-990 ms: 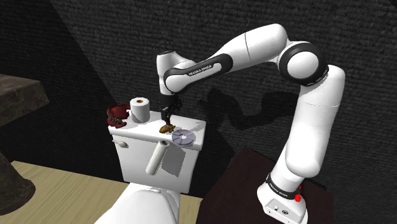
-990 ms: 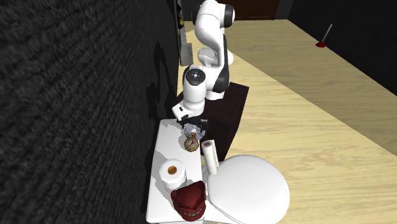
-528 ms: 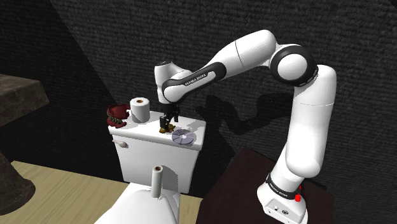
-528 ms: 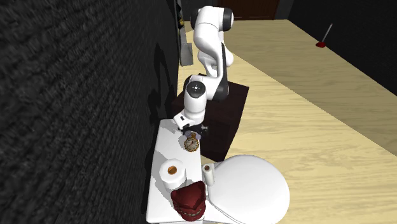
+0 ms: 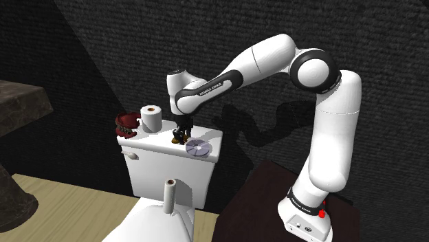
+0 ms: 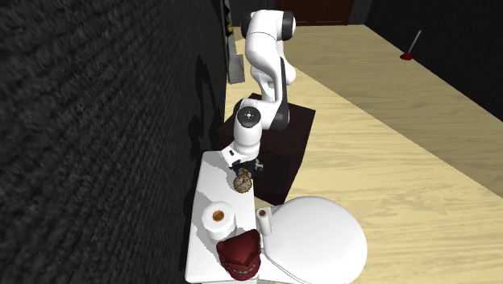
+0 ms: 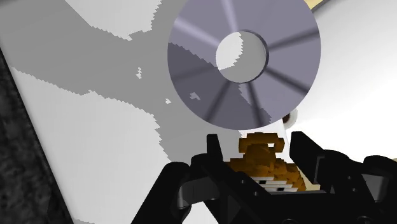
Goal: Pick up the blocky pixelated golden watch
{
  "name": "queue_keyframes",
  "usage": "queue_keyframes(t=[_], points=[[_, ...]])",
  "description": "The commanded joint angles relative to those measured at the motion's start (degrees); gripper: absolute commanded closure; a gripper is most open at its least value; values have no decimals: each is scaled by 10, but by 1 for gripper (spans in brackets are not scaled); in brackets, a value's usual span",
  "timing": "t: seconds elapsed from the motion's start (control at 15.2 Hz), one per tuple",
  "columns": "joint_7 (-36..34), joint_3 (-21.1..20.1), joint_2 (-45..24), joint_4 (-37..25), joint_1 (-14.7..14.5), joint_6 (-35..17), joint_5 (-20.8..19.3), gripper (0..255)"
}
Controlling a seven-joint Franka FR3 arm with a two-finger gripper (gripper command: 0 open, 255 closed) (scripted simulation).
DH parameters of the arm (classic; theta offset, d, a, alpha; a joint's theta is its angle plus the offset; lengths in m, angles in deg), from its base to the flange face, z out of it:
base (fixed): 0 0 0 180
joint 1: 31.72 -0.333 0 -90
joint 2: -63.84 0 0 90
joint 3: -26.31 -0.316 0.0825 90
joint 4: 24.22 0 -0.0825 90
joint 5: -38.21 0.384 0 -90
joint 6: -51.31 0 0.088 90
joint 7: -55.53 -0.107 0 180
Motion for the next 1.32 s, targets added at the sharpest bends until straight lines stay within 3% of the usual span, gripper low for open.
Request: queue_keyframes(t=[0.0,0.26,1.25], points=[[0,0,-1,0,0,0,0,255],[0,0,0,0,0,1,0,255],[18,-5,49,-53,3,101,17,255]])
